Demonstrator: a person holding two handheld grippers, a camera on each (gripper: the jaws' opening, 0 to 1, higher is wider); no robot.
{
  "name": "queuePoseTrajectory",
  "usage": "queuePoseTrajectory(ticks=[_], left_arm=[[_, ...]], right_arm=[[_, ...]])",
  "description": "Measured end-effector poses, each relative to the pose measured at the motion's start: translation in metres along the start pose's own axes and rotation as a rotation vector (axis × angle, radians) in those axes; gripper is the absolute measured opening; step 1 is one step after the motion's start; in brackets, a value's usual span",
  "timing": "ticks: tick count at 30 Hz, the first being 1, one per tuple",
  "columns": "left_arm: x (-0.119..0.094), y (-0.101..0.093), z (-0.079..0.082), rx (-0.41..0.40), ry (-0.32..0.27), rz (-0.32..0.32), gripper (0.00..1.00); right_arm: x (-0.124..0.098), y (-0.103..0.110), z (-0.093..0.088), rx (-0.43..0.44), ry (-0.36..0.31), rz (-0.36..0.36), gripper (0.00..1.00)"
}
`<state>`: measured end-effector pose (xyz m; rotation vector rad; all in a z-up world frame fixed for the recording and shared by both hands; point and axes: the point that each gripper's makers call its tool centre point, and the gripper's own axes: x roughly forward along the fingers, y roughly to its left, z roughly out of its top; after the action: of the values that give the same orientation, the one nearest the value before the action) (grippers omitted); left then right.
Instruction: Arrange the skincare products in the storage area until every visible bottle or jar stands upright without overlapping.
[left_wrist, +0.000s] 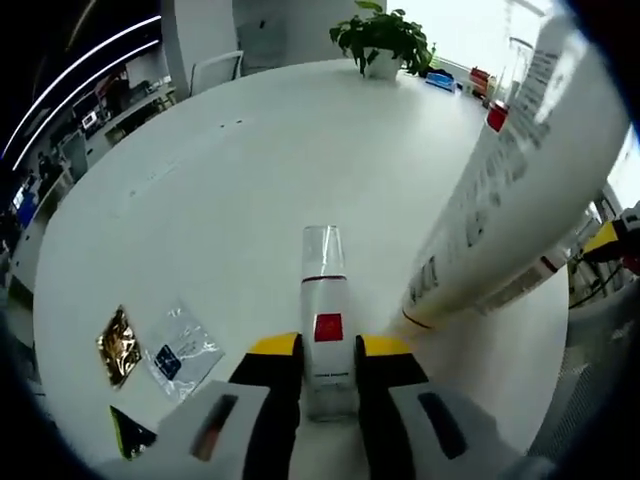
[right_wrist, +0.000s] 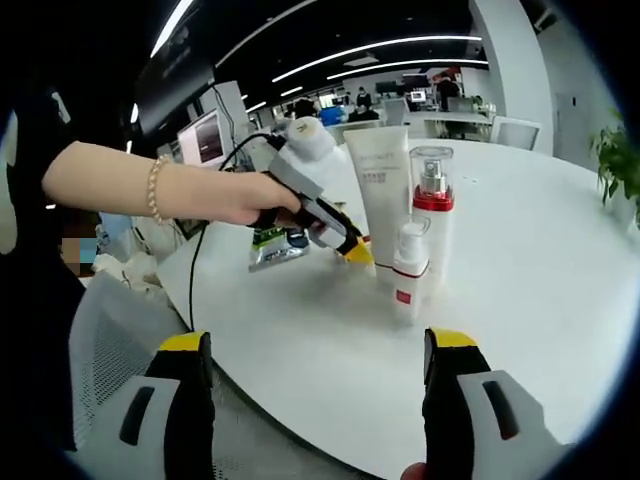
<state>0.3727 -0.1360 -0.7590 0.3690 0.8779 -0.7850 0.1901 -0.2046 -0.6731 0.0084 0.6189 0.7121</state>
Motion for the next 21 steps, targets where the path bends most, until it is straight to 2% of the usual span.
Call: queuePoseTrajectory(ticks=[4,10,21], left_arm=[[-0.003,0.007,0.000,0.009,-0.012,0.010,0.19],[-0.021,0.009,0.001,-0.024,-0.033,0.011,0.19],[-0.053,0.007,-0.017,-0.074,-0.079,0.024,0.19]], right_arm=[[0.001,0.001,0.000,0.000,0.002,0.005,0.87],[0.002,0.003,0.000,-0.007,0.003,0.014,0.86],[0.001,0.007,0.004,-0.005,-0.017,0.037,0.84]])
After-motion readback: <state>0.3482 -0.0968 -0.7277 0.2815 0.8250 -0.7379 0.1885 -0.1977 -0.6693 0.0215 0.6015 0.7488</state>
